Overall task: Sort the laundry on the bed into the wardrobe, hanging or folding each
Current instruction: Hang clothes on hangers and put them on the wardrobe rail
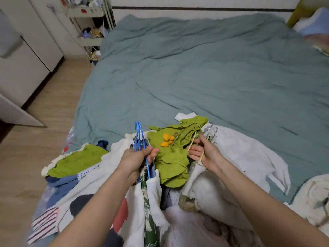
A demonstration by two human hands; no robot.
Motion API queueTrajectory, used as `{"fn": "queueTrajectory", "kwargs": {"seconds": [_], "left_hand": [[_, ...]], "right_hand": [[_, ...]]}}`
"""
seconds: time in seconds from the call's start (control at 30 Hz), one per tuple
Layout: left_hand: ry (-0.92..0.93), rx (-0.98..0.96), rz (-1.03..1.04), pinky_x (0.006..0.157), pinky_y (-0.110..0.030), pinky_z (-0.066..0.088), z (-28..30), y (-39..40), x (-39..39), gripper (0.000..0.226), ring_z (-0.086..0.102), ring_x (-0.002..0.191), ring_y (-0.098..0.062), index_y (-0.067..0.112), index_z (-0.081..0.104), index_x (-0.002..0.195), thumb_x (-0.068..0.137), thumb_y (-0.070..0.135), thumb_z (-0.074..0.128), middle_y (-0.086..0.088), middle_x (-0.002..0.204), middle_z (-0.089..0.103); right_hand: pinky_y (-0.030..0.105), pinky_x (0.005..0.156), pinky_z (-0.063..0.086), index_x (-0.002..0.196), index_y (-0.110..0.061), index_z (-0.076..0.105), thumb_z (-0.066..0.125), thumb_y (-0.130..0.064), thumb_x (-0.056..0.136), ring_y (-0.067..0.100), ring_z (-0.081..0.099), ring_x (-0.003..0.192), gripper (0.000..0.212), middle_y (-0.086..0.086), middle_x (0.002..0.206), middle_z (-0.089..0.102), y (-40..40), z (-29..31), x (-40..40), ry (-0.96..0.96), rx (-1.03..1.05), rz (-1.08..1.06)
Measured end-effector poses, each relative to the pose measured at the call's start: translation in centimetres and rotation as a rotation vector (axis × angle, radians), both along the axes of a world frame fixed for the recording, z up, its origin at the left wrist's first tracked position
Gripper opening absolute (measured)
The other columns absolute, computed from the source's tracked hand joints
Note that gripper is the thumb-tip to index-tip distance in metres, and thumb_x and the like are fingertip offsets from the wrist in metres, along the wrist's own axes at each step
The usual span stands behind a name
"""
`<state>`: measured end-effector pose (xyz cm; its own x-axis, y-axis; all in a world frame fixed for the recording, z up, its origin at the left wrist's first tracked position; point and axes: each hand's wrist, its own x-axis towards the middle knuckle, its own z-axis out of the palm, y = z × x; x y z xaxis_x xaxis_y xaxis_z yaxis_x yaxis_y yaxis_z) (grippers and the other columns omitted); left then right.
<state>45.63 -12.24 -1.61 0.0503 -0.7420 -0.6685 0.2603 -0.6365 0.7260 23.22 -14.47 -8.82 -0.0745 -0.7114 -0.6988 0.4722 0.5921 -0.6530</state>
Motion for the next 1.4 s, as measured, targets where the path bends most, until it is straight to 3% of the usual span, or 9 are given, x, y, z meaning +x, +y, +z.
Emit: {"fn": "queueTrajectory", "kwargs": {"seconds": [0.13,0.37,0.5,0.6,0.77,1.03,1.17,1.3,1.4], "left_hand": [[0.011,-0.058,0.034,0.039,-0.017,0.043,4.2,0.7,2.1,0.016,0.053,0.039,-0.009,-0.008,0.057,0.08,0.094,-0.003,0.052,-0.015,0.068,0.071],[0.051,-0.119,0.065,0.036,-0.016,0.041,10.8,2.0,5.4,0.004,0.053,0.035,-0.008,-0.008,0.051,0.093,0.095,-0.005,0.049,-0.014,0.06,0.069],[0.062,-0.184,0.044,0.035,-0.015,0.04,14.3,2.4,6.9,0.004,0.05,0.033,-0.007,-0.006,0.048,0.092,0.097,-0.005,0.047,-0.012,0.059,0.069],[0.073,-0.209,0.043,0.034,-0.015,0.039,16.6,3.1,7.7,0.012,0.052,0.032,-0.007,-0.003,0.047,0.085,0.097,-0.006,0.046,-0.011,0.057,0.069],[0.096,-0.235,-0.029,0.035,-0.013,0.043,20.2,4.2,8.6,0.013,0.057,0.035,-0.008,0.0,0.046,0.086,0.097,-0.006,0.044,-0.011,0.053,0.067],[0.141,-0.349,-0.211,0.036,-0.015,0.044,27.3,6.5,8.0,0.015,0.058,0.037,-0.011,-0.002,0.047,0.086,0.098,-0.006,0.041,-0.018,0.07,0.069],[0.297,-0.267,-0.293,0.044,-0.025,0.054,27.2,9.5,4.6,0.018,0.066,0.044,-0.022,-0.009,0.05,0.082,0.098,-0.007,0.041,-0.021,0.068,0.067],[0.289,-0.292,-0.25,0.038,-0.019,0.046,26.3,11.3,3.1,0.025,0.056,0.033,-0.014,-0.007,0.052,0.074,0.098,-0.002,0.045,-0.012,0.046,0.06],[0.332,-0.248,-0.2,0.04,-0.021,0.052,25.7,11.6,3.0,0.022,0.06,0.036,-0.016,-0.007,0.056,0.075,0.095,0.0,0.052,-0.012,0.047,0.061]], "right_hand": [[0.023,0.039,0.047,0.122,-0.023,0.044,0.045,-0.04,0.099,0.021,0.059,0.041,0.029,0.011,0.067,0.067,0.5,5.1,2.2,-0.022,-0.159,-0.011],[0.025,0.046,0.053,0.109,-0.02,0.05,0.04,-0.007,0.101,0.015,0.062,0.046,0.018,0.004,0.057,0.062,1.9,14.4,5.1,-0.028,-0.343,-0.014],[0.029,0.044,0.054,0.093,-0.014,0.044,0.036,-0.009,0.103,0.023,0.067,0.049,0.013,0.009,0.053,0.063,2.8,19.1,5.8,-0.041,-0.379,-0.038],[0.034,0.045,0.056,0.098,-0.008,0.044,0.036,-0.012,0.103,0.029,0.069,0.053,0.011,0.014,0.057,0.065,4.5,21.9,6.1,-0.037,-0.412,-0.018],[0.025,0.044,0.053,0.088,-0.012,0.046,0.04,-0.014,0.103,0.015,0.061,0.044,0.016,0.008,0.061,0.06,8.1,25.8,7.0,0.205,-0.461,0.227],[0.019,0.032,0.021,0.101,-0.014,0.047,0.046,-0.014,0.1,0.013,0.04,0.034,0.002,0.004,0.056,0.053,12.4,34.4,6.7,0.62,-0.65,0.43],[0.018,0.032,0.02,0.09,-0.01,0.044,0.042,-0.013,0.102,0.013,0.04,0.032,0.012,0.012,0.059,0.058,15.1,35.9,9.2,0.502,-0.705,0.521],[0.014,0.03,0.02,0.09,-0.008,0.042,0.037,-0.014,0.104,0.014,0.054,0.036,0.016,0.017,0.067,0.063,17.0,36.3,10.8,0.55,-0.685,0.633],[0.013,0.03,0.02,0.093,-0.009,0.042,0.036,-0.014,0.104,0.018,0.06,0.042,0.014,0.02,0.073,0.067,17.6,36.1,10.4,0.576,-0.621,0.671]]}}
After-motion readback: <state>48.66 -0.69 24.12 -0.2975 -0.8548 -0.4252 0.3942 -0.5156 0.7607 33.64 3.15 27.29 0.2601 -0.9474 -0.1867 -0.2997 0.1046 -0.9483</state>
